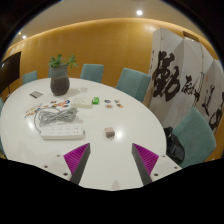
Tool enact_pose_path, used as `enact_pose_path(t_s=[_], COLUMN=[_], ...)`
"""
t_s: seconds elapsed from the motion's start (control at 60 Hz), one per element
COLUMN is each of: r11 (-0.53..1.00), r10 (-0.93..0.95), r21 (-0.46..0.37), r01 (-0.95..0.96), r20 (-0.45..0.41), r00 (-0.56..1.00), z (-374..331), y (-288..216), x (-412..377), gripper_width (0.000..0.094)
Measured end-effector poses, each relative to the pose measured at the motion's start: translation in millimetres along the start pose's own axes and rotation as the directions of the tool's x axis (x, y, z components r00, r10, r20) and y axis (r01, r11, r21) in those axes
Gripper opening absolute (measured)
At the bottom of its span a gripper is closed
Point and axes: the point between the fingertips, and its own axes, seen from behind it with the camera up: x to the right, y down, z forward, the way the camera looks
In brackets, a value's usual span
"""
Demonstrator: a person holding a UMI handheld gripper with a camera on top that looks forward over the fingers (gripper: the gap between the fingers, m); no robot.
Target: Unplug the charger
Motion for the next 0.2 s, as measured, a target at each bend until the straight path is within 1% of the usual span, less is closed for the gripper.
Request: enact_pose_path(t_s=[0.2], r11=[0.999], r10=[-0.011], r21=[0.03], r01=[0.011], r20=[-0.002], r00=[1.0], z=[-4.5], y=[-10.0], x=[3.0], gripper_width=[0.0868])
